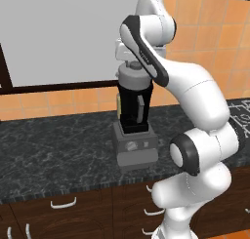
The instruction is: Close the lid blender by securely placing the lid on top.
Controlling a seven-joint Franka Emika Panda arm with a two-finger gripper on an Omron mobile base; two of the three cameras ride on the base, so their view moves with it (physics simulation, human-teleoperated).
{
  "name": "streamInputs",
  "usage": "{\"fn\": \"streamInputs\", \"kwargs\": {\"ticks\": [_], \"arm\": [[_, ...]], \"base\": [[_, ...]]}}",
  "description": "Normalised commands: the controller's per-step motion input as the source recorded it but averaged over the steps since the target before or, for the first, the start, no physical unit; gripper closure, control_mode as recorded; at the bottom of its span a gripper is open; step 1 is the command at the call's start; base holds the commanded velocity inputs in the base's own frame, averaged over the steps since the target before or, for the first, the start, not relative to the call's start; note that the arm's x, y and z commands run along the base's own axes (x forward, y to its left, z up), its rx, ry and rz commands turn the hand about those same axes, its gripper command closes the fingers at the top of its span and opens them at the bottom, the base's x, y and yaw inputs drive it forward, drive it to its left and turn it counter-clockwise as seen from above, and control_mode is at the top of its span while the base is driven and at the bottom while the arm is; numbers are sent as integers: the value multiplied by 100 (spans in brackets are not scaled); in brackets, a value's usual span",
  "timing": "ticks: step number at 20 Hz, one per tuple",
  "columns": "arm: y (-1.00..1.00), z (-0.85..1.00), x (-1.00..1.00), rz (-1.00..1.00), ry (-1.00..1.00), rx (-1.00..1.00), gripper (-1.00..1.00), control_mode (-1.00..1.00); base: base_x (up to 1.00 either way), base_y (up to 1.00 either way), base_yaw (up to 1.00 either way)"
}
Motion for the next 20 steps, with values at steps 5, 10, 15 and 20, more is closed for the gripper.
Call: {"fn": "streamInputs", "kwargs": {"ticks": [5, 10, 15, 20], "arm": [[0, 26, -14, 0, 0, 0, 100, -100], [0, 1, 17, 0, -1, 0, 100, -100], [0, 15, 36, -1, -4, 1, 100, -100], [1, 55, 11, -2, -9, 1, 100, -100]], "base": [[0, 0, 0], [0, 0, 0], [0, 0, 0], [0, 0, 0]]}}
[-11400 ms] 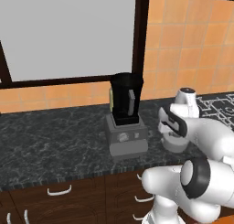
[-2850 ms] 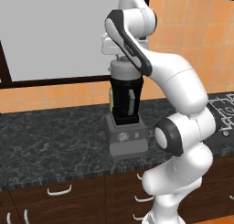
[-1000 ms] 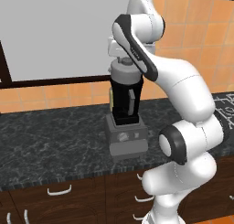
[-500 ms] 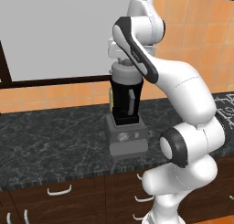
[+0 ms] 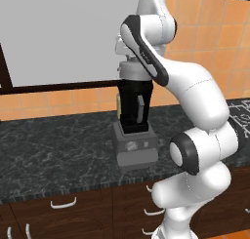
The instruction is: Close the lid blender by securely placing the lid on top.
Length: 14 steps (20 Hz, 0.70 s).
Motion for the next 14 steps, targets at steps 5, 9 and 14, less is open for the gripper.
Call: {"fn": "streamInputs", "kwargs": {"ticks": [5, 9, 14], "arm": [[2, 53, 4, -2, -12, 0, 100, -100], [0, 12, 7, -2, -13, 0, 100, -100], [0, 0, 12, -1, 0, 0, 100, -100]], "base": [[0, 0, 0], [0, 0, 0], [0, 0, 0]]}}
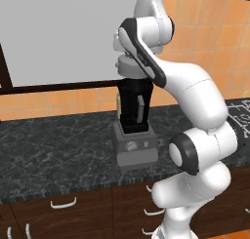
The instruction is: Close the lid blender by securely placing the lid on top.
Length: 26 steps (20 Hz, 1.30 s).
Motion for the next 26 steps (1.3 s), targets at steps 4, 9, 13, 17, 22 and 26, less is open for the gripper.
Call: {"fn": "streamInputs", "kwargs": {"ticks": [4, 9, 13, 17, 22, 26], "arm": [[0, 0, 19, -2, 0, 0, 100, -100], [0, 0, 5, -2, 0, 0, 100, -100], [1, 0, 0, -1, 0, 0, 100, -100], [10, -12, -4, 0, 0, 0, 100, -100], [13, -39, -17, 0, 4, 0, 100, -100], [10, -1, -45, 0, 10, 0, 100, -100]], "base": [[0, 0, 0], [0, 0, 0], [0, 0, 0], [0, 0, 0], [0, 0, 0], [0, 0, 0]]}}
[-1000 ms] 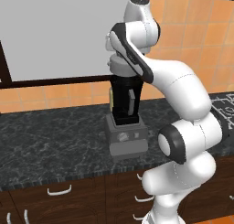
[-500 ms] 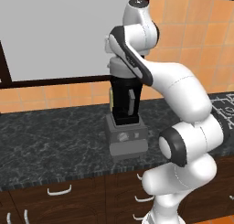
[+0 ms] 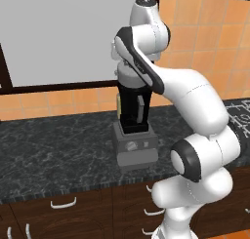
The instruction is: Close the lid blender by securely placing the lid on top.
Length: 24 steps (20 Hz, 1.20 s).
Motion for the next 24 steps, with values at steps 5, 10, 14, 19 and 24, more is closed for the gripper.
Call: {"fn": "streamInputs", "kwargs": {"ticks": [5, 10, 14, 19, 24], "arm": [[8, 0, -51, 0, 10, 0, 100, -100], [7, 5, -40, 0, 11, 0, 100, -100], [2, 4, -22, 0, 9, 0, 100, -100], [1, -36, -3, 0, 12, -7, 100, -100], [0, -79, 6, -2, 17, -11, 100, -100]], "base": [[0, 0, 0], [0, 0, 0], [0, 0, 0], [0, 0, 0], [0, 0, 0]]}}
